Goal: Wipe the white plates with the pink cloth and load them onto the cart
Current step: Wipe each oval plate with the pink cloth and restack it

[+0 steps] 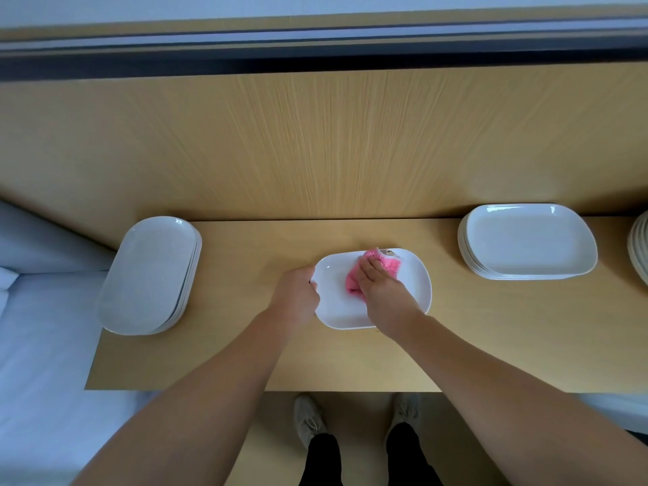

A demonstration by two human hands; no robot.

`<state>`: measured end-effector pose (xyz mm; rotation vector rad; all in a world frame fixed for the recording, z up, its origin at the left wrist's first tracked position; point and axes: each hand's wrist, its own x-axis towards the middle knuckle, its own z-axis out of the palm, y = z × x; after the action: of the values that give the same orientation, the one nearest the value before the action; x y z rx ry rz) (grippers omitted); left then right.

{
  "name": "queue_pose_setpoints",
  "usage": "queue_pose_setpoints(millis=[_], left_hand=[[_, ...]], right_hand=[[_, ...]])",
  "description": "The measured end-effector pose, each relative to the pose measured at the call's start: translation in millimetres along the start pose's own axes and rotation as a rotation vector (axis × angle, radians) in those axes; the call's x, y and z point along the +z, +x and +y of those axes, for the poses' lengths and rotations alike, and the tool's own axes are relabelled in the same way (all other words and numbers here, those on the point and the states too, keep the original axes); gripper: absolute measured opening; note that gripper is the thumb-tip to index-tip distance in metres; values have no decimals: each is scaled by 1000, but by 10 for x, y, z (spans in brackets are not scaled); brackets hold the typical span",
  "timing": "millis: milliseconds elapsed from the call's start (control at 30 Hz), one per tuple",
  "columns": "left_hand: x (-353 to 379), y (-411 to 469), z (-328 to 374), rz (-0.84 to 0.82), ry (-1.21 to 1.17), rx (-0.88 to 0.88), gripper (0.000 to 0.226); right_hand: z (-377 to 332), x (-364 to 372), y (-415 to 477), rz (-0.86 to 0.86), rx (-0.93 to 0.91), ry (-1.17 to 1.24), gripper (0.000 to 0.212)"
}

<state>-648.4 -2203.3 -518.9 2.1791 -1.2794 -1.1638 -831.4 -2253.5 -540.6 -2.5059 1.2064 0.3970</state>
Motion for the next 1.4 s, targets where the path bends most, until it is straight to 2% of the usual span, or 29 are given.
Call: queue_pose_setpoints(millis=[233,300,400,467,600,700,800,900,1033,1100,1200,1300,1400], left_hand=[[-13,17,6,-4,20,9,20],[-26,17,1,-21,-8,-11,18],[-45,-3,-1,-46,-98,-11,23],[-63,-22,16,-60,-154,-26,29],[-88,-56,69,-57,-286,-74,35],[-90,-82,95,-40,-335,-97,37],[-95,-75,109,-47,-335,-114,35],[-93,-56,118,-36,-352,-129,29],[-86,-36,108,-10,-290,-120,20],[-81,-26,100,4,-262,-130,18],[-80,-21,122,15,-235,-126,20],[-70,-9,126,22,-211,-148,24],[-54,-9,132,39,-134,-119,22]], right_hand=[[-215,-72,56,77,-211,112,57],[-231,-51,114,64,-208,106,58],[-261,-7,185,59,-241,124,57],[-250,-7,229,82,-339,120,56],[-188,-15,240,222,-510,65,35],[-180,-24,148,204,-362,145,35],[-222,-11,131,193,-191,103,58],[-285,9,162,86,-242,108,66],[-249,12,108,132,-372,224,37],[-215,-7,40,146,-450,250,35],[-153,-59,-60,105,-464,252,43],[-93,-128,-113,18,-474,154,27],[-58,-154,-136,-42,-461,140,27]])
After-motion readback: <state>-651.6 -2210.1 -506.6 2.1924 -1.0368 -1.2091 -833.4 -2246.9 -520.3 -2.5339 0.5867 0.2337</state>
